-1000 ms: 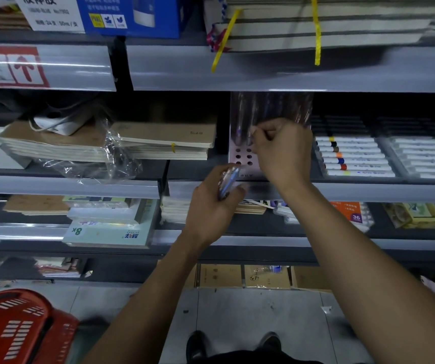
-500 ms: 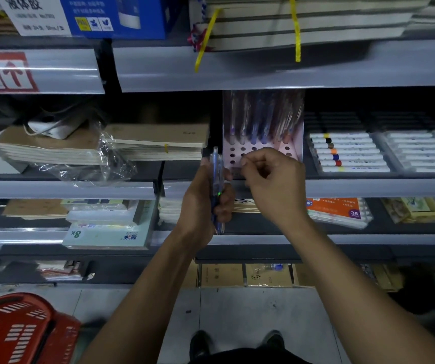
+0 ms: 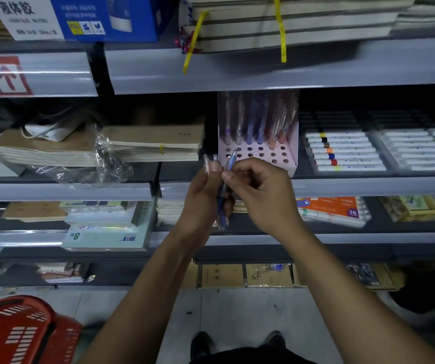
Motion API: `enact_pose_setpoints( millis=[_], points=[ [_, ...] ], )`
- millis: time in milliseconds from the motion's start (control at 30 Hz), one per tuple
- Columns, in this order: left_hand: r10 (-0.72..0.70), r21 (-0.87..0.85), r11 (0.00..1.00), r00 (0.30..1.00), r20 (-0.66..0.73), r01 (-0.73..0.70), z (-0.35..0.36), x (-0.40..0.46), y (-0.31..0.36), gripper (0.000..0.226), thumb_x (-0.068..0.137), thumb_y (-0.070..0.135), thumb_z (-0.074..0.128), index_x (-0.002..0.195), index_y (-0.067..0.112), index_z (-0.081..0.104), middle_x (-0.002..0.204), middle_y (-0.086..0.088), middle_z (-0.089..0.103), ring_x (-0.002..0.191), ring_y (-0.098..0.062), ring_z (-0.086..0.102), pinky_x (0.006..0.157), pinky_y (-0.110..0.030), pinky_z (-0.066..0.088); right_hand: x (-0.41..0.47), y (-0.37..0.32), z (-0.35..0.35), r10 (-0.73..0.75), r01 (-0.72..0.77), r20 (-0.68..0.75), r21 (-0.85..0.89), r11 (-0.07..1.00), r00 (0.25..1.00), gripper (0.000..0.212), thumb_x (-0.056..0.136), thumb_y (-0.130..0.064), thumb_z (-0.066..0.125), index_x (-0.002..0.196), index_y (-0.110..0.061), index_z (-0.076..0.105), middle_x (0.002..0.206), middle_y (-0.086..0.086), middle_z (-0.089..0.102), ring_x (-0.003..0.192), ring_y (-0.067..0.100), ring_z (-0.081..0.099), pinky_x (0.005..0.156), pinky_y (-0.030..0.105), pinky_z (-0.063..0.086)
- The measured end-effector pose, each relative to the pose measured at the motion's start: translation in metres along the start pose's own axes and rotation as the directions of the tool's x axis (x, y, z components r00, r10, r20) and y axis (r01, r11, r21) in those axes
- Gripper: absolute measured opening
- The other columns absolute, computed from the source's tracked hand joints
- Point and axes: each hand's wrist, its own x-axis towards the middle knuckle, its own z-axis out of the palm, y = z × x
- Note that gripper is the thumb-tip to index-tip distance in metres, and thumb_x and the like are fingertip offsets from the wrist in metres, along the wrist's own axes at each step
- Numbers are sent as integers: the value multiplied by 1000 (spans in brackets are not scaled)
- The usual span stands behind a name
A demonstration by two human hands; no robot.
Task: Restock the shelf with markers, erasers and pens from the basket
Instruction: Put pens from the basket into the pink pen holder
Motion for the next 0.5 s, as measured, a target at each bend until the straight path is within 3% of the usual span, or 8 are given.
enact_pose_setpoints(
  millis=[100,200,300,367,433,500],
  points=[
    [61,142,989,991,-123,-43,3,0,-3,50,109,49,37,114,2,54,74,-7,57,61,-20,50,53,-32,46,3,-3,-6,1,-1,-50,2,1000,999,6,98,-16,71,97,-11,73,73,4,70,66,15,68,67,25,58],
    [101,265,963,967,-232,-37,1,1,-4,42,108,52,37,98,13,47,77,-10,47,64,-22,44,57,-38,40,11,-8,-16,-23,24,-139,7,1000,990,7,99,-14,69,96,-11,74,73,10,69,65,14,68,68,25,58],
    [154,313,946,962,-225,-78,-2,3,-5,39,108,54,46,89,20,44,68,4,43,57,-13,38,54,-31,34,22,-11,-27,-62,51,-217,-53,997,974,10,98,-13,70,91,-19,74,71,8,69,66,16,68,69,34,60],
    [219,413,904,951,-219,-113,-3,3,-6,36,100,58,58,91,23,54,69,11,54,60,-8,49,56,-25,43,30,-12,-34,-64,48,-260,-70,996,964,11,94,-14,74,95,-25,74,75,1,73,70,14,71,68,36,61],
    [295,525,837,934,-200,-152,-4,5,-9,24,99,47,67,95,24,62,74,19,63,65,-2,59,59,-12,44,38,-13,-38,-76,51,-311,-88,995,947,19,91,-16,77,98,-33,71,82,-3,76,76,17,75,70,38,63],
    [332,603,781,927,-176,-165,-6,8,-13,7,102,31,66,99,25,64,75,20,63,68,-3,61,58,-10,43,45,-14,-42,-125,74,-358,-154,985,925,19,90,-21,77,96,-36,68,83,-7,76,77,15,75,71,42,64]
  ],
)
